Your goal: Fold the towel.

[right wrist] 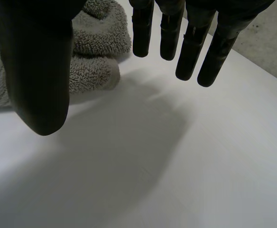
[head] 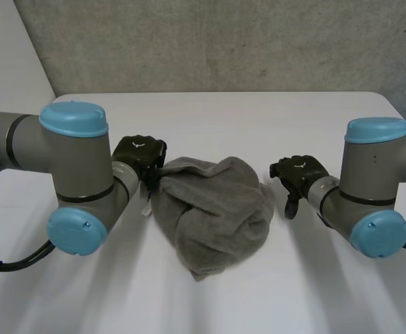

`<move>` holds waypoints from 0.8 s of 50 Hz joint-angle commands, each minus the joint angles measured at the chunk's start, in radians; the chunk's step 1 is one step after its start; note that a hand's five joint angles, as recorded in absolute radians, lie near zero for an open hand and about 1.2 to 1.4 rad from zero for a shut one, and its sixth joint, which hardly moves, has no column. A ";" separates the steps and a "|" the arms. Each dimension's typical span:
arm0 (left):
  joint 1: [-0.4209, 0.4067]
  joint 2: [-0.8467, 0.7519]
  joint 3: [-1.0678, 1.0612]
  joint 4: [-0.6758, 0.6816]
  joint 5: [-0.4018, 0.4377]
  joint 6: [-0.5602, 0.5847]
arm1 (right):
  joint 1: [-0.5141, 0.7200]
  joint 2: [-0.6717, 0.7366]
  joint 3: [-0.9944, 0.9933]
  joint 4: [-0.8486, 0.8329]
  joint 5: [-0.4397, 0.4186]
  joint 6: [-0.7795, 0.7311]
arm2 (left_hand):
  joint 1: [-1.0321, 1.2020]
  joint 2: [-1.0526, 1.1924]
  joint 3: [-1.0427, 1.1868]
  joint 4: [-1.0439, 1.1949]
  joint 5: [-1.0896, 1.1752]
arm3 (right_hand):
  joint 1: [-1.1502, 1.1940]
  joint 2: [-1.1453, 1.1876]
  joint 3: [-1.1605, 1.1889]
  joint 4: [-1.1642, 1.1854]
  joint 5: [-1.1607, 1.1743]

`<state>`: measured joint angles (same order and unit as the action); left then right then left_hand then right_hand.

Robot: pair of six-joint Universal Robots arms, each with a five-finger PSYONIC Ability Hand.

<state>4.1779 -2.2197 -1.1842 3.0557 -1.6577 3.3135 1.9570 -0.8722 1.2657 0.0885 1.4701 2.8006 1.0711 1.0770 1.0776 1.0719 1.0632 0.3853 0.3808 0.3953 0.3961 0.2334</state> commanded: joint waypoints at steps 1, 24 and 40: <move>0.001 0.017 -0.035 -0.005 0.001 -0.002 | 0.005 0.048 -0.061 0.000 -0.011 0.054 | -0.109 -0.115 -0.115 -0.110 -0.276 | 0.070 0.074 0.060 0.059 0.047; 0.001 0.026 -0.060 0.003 -0.001 -0.002 | 0.020 0.142 -0.164 0.039 -0.129 0.194 | 0.020 0.014 0.014 0.019 -0.146 | 0.572 0.576 0.562 0.561 0.549; 0.022 0.222 -0.034 0.006 -0.002 -0.006 | 0.005 -0.100 -0.175 0.033 -0.142 0.227 | 0.325 0.319 0.319 0.324 0.159 | 1.011 1.015 1.001 1.000 0.988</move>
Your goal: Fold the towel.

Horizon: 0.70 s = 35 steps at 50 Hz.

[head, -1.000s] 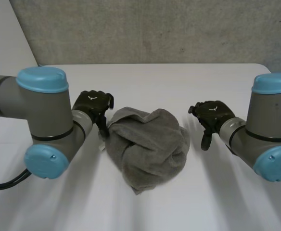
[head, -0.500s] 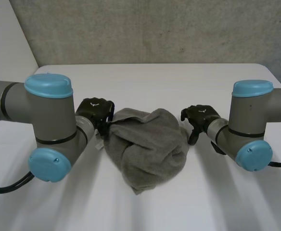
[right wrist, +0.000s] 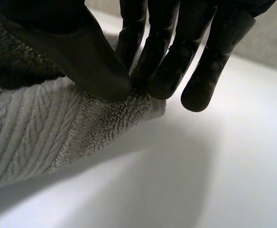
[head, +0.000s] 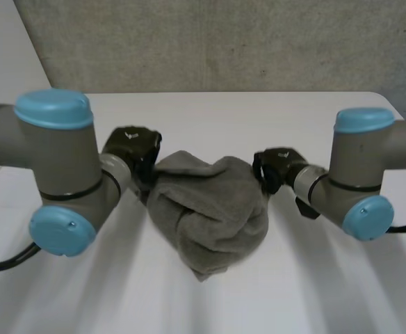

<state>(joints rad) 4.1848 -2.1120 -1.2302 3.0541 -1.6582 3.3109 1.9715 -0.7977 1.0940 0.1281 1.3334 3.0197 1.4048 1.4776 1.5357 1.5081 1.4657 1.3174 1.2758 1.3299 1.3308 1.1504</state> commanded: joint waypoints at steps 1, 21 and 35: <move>0.021 0.147 0.017 0.012 -0.003 -0.007 | -0.010 -0.228 -0.003 -0.007 -0.008 0.014 | -0.008 -0.081 -0.139 -0.112 -0.244 | 0.079 0.120 0.066 0.065 0.071; 0.149 0.310 -0.135 -0.005 0.146 0.035 | -0.135 -0.420 0.075 0.202 -0.018 -0.691 | -0.008 -0.081 -0.139 -0.112 -0.244 | 0.079 0.120 0.066 0.065 0.071; 0.143 0.035 0.562 0.063 0.126 0.121 | -0.109 -0.357 -0.003 -0.776 0.174 -0.536 | -0.008 -0.081 -0.139 -0.112 -0.244 | 0.079 0.120 0.066 0.065 0.071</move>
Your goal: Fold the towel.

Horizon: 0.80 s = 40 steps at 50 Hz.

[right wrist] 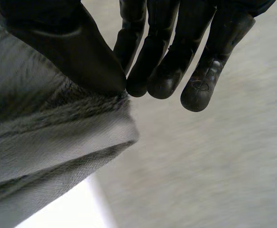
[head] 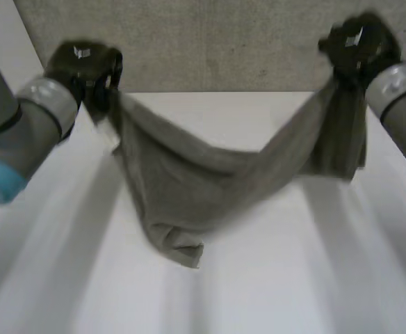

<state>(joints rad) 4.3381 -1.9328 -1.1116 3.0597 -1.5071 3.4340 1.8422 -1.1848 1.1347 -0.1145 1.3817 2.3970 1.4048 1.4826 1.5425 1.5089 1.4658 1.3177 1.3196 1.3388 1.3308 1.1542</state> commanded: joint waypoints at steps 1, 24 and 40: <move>-0.011 -0.144 0.444 0.057 -0.025 -0.002 | 0.020 0.030 -0.044 -0.534 0.126 0.086 | -0.008 -0.086 -0.146 -0.113 -0.244 | 0.079 0.077 0.057 0.065 0.068; -0.003 0.143 -0.527 0.321 0.087 -0.234 | 0.048 -0.002 0.327 0.113 -0.058 -0.064 | -0.008 -0.086 -0.146 -0.113 -0.244 | 0.079 0.077 0.057 0.065 0.068; -0.005 0.575 -0.996 0.343 0.125 -0.081 | -0.092 -0.206 0.482 0.539 -0.116 -0.243 | -0.008 -0.086 -0.146 -0.113 -0.244 | -0.358 -0.360 -0.379 -0.371 -0.369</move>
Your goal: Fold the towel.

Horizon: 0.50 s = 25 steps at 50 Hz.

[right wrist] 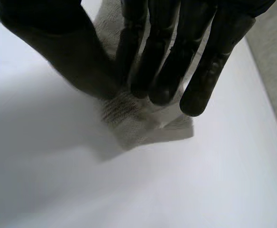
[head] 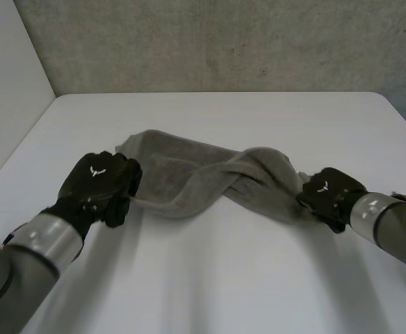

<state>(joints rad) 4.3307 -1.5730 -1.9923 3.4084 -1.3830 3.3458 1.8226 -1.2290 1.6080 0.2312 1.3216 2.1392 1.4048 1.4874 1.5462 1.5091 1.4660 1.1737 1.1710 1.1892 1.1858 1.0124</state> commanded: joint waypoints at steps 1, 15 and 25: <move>0.003 0.215 -0.115 -0.006 0.001 0.008 | -0.072 -0.162 0.009 0.194 -0.056 0.015 | -0.008 -0.091 -0.150 -0.113 -0.244 | -0.214 -0.211 -0.229 -0.226 -0.227; 0.027 0.326 -0.183 0.020 -0.001 0.009 | -0.137 -0.080 -0.244 0.134 -0.335 0.499 | -0.008 -0.091 -0.150 -0.113 -0.244 | -0.877 -0.875 -0.893 -0.890 -0.891; 0.037 0.278 -0.165 0.060 0.001 0.009 | -0.019 0.243 -0.485 -0.024 -0.170 0.674 | -0.008 -0.091 -0.150 -0.113 -0.244 | -0.869 -0.866 -0.884 -0.881 -0.882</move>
<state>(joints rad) 4.3664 -1.2749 -2.1699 3.4539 -1.3826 3.3543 1.7465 -1.1676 1.2474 0.2934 1.0412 2.7504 1.4048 1.4874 1.5463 1.5091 1.4660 0.3426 0.3517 0.3378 0.3348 0.1308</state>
